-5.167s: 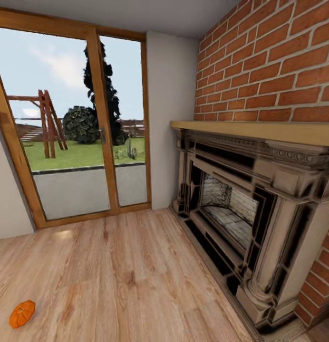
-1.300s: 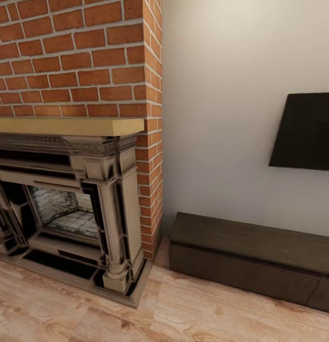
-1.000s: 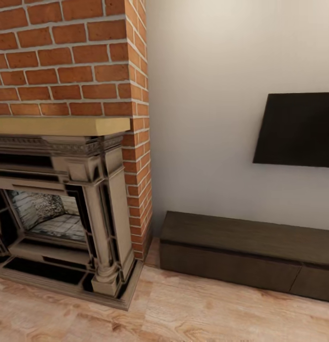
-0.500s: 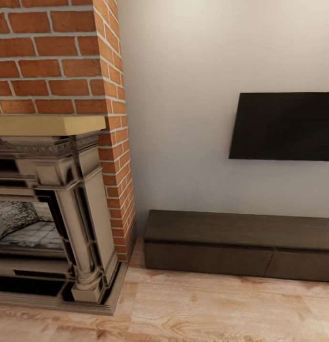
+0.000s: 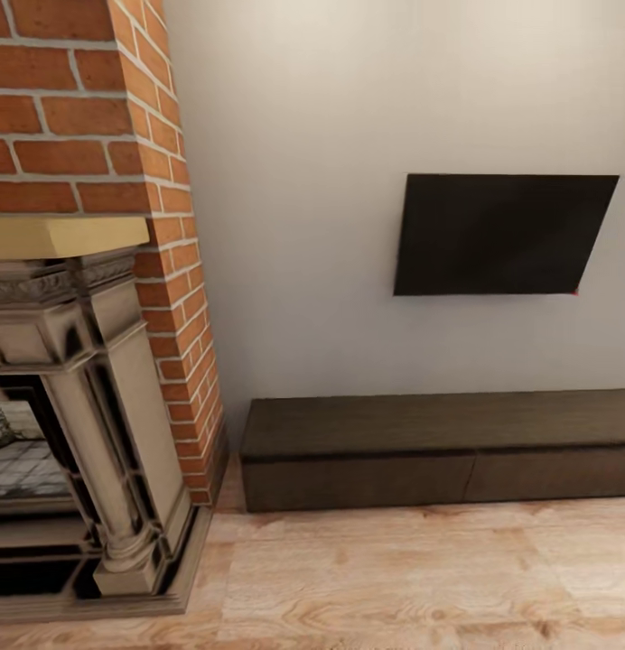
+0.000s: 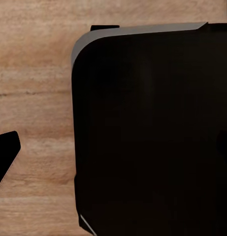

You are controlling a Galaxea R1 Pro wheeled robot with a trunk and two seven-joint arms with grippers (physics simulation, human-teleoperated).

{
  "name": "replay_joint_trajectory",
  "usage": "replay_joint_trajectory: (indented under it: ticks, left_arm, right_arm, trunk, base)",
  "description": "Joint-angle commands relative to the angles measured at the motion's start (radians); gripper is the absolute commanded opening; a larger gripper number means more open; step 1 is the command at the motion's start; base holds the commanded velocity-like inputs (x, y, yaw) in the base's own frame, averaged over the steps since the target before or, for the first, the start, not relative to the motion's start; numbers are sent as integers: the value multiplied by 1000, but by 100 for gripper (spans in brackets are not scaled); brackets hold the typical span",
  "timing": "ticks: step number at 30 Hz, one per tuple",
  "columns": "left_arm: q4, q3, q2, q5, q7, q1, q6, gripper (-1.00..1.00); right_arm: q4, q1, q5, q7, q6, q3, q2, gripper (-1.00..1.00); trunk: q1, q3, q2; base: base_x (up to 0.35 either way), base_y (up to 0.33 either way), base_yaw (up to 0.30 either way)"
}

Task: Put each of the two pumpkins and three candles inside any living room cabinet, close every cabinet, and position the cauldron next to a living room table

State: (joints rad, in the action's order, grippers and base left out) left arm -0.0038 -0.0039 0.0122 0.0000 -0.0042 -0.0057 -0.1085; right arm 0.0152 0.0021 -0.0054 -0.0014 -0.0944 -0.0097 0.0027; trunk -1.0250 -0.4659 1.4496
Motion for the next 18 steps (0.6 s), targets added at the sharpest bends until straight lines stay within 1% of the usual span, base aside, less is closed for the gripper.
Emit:
replay_joint_trajectory:
  ticks: [1, 18]
  left_arm:
    - [1, -1, 0, 0, 0, 0, -3, 100]
    - [1, -1, 1, 0, 0, 0, -3, 100]
  right_arm:
    - [1, -1, -1, 0, -5, -1, 0, 100]
    - [1, -1, -1, 0, -5, -1, 0, 100]
  trunk:
    - [0, -2, 0]
    - [0, -14, 0]
  base:
    - [0, 0, -264]
    - [0, 0, -262]
